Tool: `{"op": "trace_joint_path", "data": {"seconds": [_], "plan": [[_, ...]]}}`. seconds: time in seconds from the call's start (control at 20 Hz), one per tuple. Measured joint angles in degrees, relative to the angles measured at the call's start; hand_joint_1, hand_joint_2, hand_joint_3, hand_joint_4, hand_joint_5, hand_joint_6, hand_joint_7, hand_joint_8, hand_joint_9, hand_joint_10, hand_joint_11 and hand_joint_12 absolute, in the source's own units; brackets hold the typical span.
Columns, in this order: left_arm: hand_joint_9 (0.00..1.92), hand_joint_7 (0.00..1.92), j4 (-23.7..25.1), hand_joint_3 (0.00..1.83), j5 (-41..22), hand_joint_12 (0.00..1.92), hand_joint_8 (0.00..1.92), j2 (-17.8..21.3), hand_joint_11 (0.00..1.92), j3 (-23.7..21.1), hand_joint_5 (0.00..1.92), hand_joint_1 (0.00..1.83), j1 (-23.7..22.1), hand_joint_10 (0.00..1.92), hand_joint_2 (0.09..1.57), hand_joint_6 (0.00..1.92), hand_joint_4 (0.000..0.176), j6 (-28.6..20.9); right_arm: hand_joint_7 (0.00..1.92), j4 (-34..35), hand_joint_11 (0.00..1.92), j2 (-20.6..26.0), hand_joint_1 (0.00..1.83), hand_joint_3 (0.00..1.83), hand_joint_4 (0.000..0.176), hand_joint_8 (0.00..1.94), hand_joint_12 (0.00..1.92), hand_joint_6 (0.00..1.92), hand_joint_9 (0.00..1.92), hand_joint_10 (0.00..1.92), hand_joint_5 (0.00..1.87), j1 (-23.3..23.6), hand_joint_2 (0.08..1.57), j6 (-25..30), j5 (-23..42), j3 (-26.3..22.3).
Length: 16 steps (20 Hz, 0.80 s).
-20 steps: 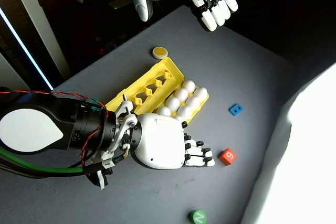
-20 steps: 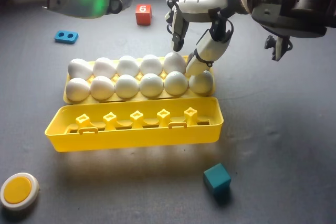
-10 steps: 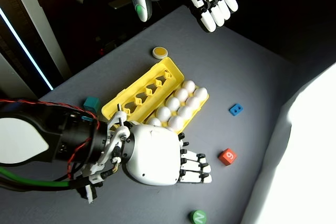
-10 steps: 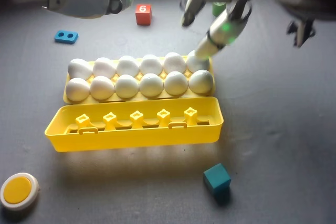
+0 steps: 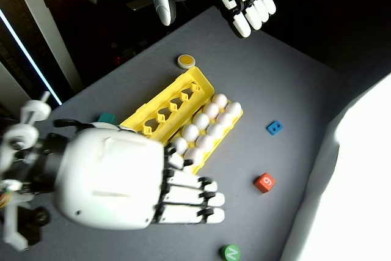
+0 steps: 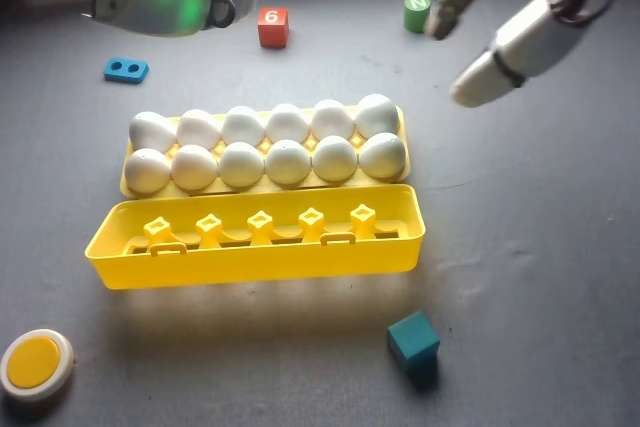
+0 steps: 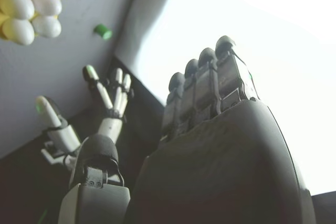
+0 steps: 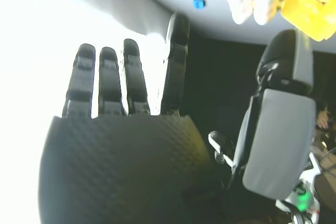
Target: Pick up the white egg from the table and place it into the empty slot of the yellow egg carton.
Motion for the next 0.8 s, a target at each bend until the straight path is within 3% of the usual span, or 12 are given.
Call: {"op": "trace_joint_path", "data": {"seconds": [0.05,0.1,0.2,0.3,0.35,0.4,0.5,0.55,0.6,0.65,0.75,0.8], "plan": [[0.06,0.10,0.00,0.01,-0.13,0.00,0.02,0.00,0.00,0.00,0.11,0.00,0.00,0.01,1.26,0.02,0.000,0.02,0.41,-0.09,0.00,1.42,0.62,0.00,0.063,0.01,0.53,0.00,0.26,0.02,0.79,0.00,0.86,-1.20,0.04,-1.53],[0.11,0.15,-0.13,0.00,-0.09,0.02,0.01,0.00,0.03,0.00,0.16,0.00,0.00,0.01,1.27,0.01,0.000,0.02,0.50,-0.04,0.00,3.10,0.61,0.00,0.013,0.01,0.86,0.00,0.39,0.03,0.83,-0.02,0.86,-3.50,-0.17,-3.69],[0.28,0.33,-0.55,0.00,0.02,0.44,0.00,0.00,0.00,0.00,0.28,0.00,-0.02,0.01,1.28,0.00,0.000,0.00,0.66,-0.07,0.05,4.66,0.51,0.00,0.000,0.02,1.17,0.00,0.60,0.08,0.82,-0.68,0.91,-6.91,0.35,-5.70],[0.34,0.38,-0.66,0.00,0.09,0.60,0.01,0.00,0.00,0.00,0.31,0.00,-0.02,0.02,1.29,0.01,0.000,0.00,0.82,-0.04,0.25,5.81,0.51,0.00,0.000,0.16,1.37,0.04,0.62,0.65,0.86,-3.06,0.94,-9.40,3.04,-7.21],[0.30,0.33,-0.63,0.00,0.04,0.55,0.00,0.00,0.00,0.00,0.29,0.00,-0.02,0.00,1.29,0.00,0.000,0.02,0.93,-0.07,0.58,6.40,0.44,0.00,0.000,1.47,1.81,1.34,0.77,1.67,0.87,-4.52,0.96,-11.10,5.05,-7.67],[0.29,0.33,-0.66,0.00,-0.11,0.53,0.00,0.00,0.00,0.00,0.29,0.00,-0.02,0.00,1.28,0.00,0.000,0.00,1.11,-0.15,1.00,7.02,0.39,0.01,0.000,1.85,1.90,1.80,1.03,1.87,1.04,-5.62,1.00,-12.44,7.37,-7.76],[0.39,0.43,-0.57,0.00,-0.22,0.72,0.03,0.00,0.00,0.00,0.35,0.00,-0.02,0.03,1.30,0.02,0.000,0.02,1.27,-0.46,1.39,8.59,0.32,0.04,0.000,1.94,1.92,1.92,1.28,1.92,1.21,-6.97,1.13,-12.68,12.96,-7.45],[0.21,0.30,-0.52,0.00,-0.15,1.34,1.27,0.00,0.00,0.00,0.30,0.00,-0.02,1.26,1.36,1.04,0.000,0.00,1.43,-0.59,1.60,8.87,0.39,0.03,0.000,1.94,1.92,1.92,1.45,1.92,1.35,-7.21,1.32,-12.72,14.36,-7.28],[0.32,0.31,-0.59,0.00,-0.09,1.80,1.79,0.00,0.18,0.00,0.33,0.14,-0.02,1.79,1.41,1.74,0.000,0.02,1.53,-0.68,1.72,8.96,0.57,0.03,0.010,1.94,1.92,1.92,1.57,1.92,1.42,-7.76,1.41,-12.81,15.50,-7.15],[0.36,0.31,-0.70,0.00,0.11,1.90,1.90,0.00,0.22,0.00,0.33,0.17,-0.02,1.89,1.42,1.89,0.000,0.00,1.55,-0.70,1.74,8.98,0.62,0.01,0.098,1.94,1.92,1.92,1.59,1.92,1.43,-8.35,1.44,-12.83,16.17,-7.08],[0.47,0.46,-0.48,0.01,0.04,1.92,1.92,0.00,0.56,0.00,0.49,0.10,-0.02,1.92,1.51,1.92,0.000,0.02,1.61,-0.85,1.80,8.92,1.00,0.00,0.140,1.94,1.92,1.92,1.66,1.92,1.47,-9.01,1.43,-12.87,17.62,-6.71],[0.51,0.51,-0.50,0.01,0.00,1.92,1.92,0.00,0.62,0.00,0.53,0.08,-0.02,1.92,1.52,1.92,0.000,0.02,1.61,-0.85,1.80,8.92,1.05,0.00,0.169,1.94,1.92,1.92,1.66,1.92,1.47,-9.03,1.42,-12.87,18.53,-6.51]]}}
